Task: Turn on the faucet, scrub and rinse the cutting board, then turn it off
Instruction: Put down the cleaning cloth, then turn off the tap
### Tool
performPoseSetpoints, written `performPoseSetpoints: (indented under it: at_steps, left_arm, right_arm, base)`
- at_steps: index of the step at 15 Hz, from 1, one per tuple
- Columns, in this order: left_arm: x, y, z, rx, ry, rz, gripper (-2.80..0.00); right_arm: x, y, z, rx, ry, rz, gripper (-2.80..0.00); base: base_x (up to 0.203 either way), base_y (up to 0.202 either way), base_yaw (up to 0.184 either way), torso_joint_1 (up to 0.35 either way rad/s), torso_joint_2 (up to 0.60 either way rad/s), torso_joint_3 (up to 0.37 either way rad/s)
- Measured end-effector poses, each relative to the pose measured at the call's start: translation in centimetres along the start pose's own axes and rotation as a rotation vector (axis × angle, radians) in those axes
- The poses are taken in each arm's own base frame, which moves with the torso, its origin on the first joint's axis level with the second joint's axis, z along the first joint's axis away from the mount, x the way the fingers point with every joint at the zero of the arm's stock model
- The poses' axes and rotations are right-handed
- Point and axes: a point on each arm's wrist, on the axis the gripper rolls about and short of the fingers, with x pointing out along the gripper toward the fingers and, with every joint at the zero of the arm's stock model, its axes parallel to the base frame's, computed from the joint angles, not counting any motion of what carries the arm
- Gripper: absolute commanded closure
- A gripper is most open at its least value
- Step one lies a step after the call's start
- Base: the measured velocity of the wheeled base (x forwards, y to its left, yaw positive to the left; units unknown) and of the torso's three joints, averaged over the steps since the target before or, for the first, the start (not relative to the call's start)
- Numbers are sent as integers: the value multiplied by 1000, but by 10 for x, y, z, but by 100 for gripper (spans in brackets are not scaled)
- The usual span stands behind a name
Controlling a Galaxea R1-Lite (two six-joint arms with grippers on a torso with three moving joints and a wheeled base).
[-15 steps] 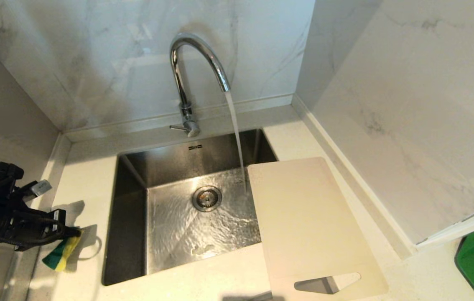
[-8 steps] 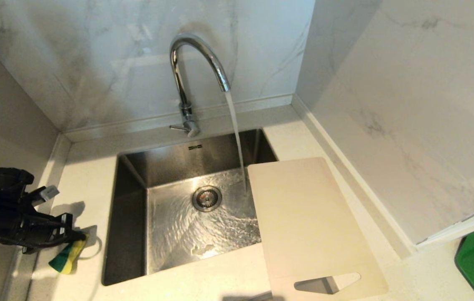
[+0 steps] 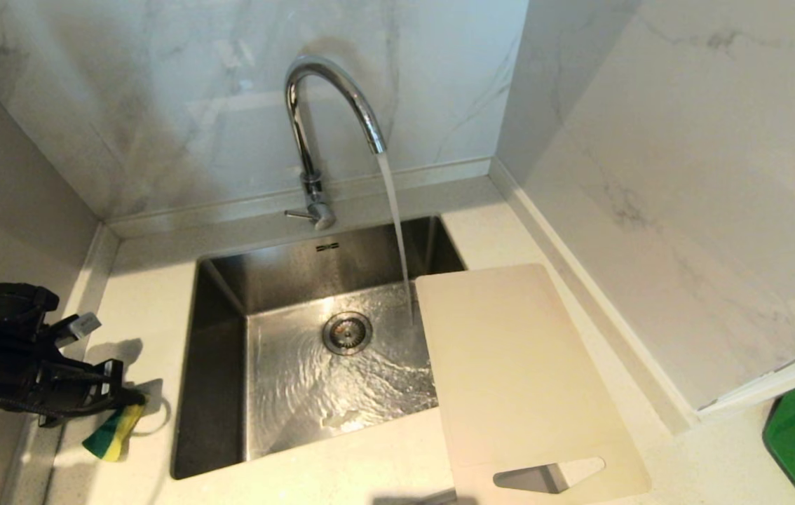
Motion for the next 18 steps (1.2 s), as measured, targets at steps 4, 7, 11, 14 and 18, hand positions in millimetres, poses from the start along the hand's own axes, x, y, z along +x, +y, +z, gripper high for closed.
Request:
performPoseSetpoints:
  at_steps: [4,7,11,14,18]
  left_arm:
    - [-4,-1,-1,-9,-8,-2,-280]
    - [-12,-3,0,-19,-32,-10,-280]
    - [-33,-11,9,-25,-153,-56,-280]
    - [-47,-34,20,-53,-296,-151,-280]
    - [-58,-84,29,-82,-403,-344,-280]
  right_arm:
    - [0,0,0,0,0,0,0]
    - [0,0,0,0,0,0,0]
    - [0,0,0,0,0,0,0]
    - [0,0,0,0,0,0,0]
    - [0,0,0,0,0,0,0]
  base:
    - [0,0,0,0,0,0]
    - [0,0,0,0,0,0]
    - [0,0,0,0,0,0]
    - [0,0,0,0,0,0]
    - [0,0,0,0,0,0]
